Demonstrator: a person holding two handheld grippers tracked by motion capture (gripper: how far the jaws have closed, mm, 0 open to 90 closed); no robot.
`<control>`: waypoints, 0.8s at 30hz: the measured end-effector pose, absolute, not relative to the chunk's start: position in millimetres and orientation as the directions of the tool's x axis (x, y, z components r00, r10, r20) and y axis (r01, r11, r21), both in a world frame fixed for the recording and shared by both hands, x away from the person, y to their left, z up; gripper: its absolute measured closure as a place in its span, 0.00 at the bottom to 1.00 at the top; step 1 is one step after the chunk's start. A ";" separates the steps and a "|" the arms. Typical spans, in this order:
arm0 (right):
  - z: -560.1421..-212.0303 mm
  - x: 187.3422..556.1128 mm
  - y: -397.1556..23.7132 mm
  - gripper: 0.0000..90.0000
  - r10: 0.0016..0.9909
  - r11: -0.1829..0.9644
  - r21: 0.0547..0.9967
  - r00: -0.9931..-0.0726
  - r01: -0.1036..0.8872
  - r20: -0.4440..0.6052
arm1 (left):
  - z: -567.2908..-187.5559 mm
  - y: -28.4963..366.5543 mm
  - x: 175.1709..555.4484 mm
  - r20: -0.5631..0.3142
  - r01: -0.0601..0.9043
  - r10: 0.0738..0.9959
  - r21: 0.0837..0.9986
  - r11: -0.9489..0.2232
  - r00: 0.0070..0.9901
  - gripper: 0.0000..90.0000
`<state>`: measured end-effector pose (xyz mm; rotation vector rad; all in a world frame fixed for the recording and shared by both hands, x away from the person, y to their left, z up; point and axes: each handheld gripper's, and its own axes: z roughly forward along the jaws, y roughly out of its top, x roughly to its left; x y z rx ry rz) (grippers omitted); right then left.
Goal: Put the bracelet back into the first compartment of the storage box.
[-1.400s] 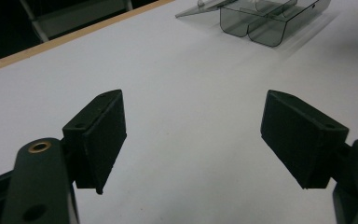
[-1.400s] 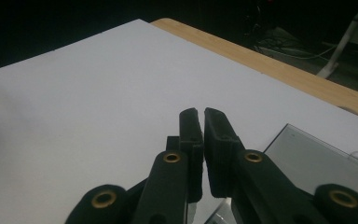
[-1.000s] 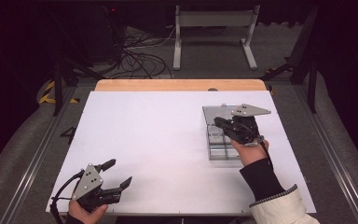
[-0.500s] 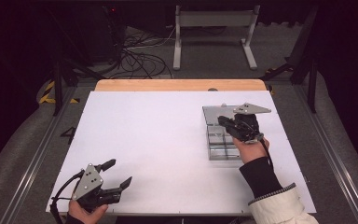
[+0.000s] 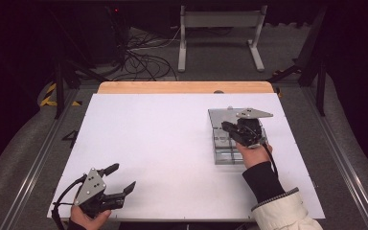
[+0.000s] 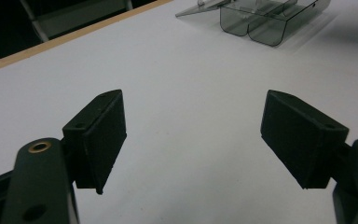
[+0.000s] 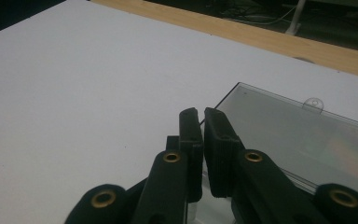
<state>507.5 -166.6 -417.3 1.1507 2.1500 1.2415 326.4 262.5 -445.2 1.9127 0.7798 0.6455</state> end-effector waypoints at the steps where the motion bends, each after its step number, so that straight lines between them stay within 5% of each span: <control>1: -418.4 507.9 -166.1 0.96 0.814 0.261 0.849 -0.578 0.459 0.062 | -445.2 262.4 326.4 0.112 0.249 0.744 0.900 -0.356 0.659 0.26; 24: -437.5 514.0 -157.7 0.95 0.824 0.258 0.821 -0.560 0.509 0.088 | -445.2 262.3 326.3 0.112 0.249 0.744 0.901 -0.356 0.659 0.26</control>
